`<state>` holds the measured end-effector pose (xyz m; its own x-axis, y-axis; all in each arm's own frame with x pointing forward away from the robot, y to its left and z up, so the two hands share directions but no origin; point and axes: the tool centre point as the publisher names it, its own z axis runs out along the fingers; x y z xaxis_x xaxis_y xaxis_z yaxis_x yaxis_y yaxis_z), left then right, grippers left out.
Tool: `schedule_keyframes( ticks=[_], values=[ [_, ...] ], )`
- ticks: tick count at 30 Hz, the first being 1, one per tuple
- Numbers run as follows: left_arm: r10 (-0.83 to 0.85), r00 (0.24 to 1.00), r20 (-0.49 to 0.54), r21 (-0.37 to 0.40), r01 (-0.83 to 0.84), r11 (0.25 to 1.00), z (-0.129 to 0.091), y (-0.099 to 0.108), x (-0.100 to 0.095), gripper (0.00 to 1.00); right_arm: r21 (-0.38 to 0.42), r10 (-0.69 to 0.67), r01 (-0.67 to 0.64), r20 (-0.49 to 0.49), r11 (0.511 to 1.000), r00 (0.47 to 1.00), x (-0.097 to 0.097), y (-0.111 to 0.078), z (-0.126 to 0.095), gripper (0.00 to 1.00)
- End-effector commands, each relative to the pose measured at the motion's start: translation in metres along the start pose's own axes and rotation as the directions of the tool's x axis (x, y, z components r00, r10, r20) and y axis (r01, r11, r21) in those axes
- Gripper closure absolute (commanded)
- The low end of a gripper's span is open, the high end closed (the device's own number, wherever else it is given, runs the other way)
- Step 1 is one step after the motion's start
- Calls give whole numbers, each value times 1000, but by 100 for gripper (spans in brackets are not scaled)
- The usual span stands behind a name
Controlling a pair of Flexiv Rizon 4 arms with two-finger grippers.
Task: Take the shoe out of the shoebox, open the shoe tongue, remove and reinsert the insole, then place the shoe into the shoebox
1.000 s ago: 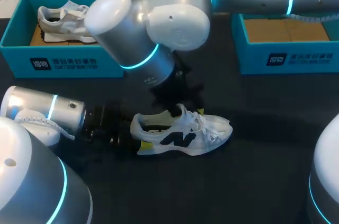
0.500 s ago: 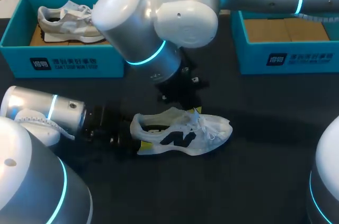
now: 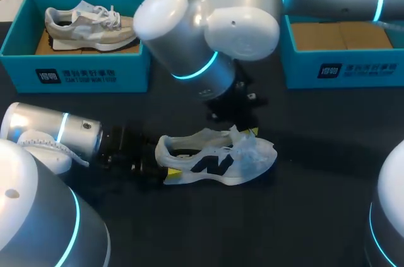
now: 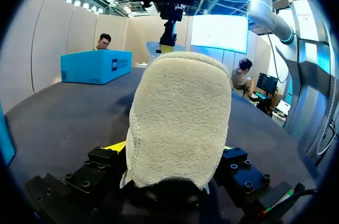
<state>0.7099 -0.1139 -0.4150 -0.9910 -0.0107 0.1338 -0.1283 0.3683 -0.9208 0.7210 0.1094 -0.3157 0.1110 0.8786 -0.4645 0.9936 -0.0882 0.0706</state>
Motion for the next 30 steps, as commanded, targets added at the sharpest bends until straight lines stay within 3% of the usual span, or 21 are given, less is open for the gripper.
schedule_keyframes(
  ticks=[1,7,17,20,23,24,26,28,29,30],
  values=[
    [0,1000,0,-3,0,1000,1,2,1,100,1,124,-124,-42,992,991,-10,-5,17,100],
    [0,1000,0,-3,0,1000,1,2,1,100,-13,133,-134,-84,991,988,-13,-5,35,100],
    [0,1000,0,-3,0,1000,1,2,1,100,-31,104,-106,-73,994,992,-6,-3,57,100],
    [0,1000,0,-3,0,1000,1,2,1,100,-29,100,-102,-73,994,992,-3,-2,60,76],
    [0,1000,0,-3,0,1000,1,2,1,100,-24,97,-98,-68,995,993,1,-2,62,66],
    [0,1000,0,-3,0,1000,1,2,1,100,-22,98,-100,-68,995,993,3,-2,62,56],
    [0,1000,0,-3,0,1000,1,2,1,100,-20,97,-98,-63,995,993,5,-1,60,45],
    [0,1000,0,-3,0,1000,1,2,1,100,-19,97,-98,-58,995,994,6,0,59,30],
    [0,1000,0,-3,0,1000,1,2,1,100,-17,97,-98,-52,995,994,6,0,58,9],
    [0,1000,0,-3,0,1000,1,2,1,100,-15,96,-97,-45,995,994,6,0,56,0]
  ],
)
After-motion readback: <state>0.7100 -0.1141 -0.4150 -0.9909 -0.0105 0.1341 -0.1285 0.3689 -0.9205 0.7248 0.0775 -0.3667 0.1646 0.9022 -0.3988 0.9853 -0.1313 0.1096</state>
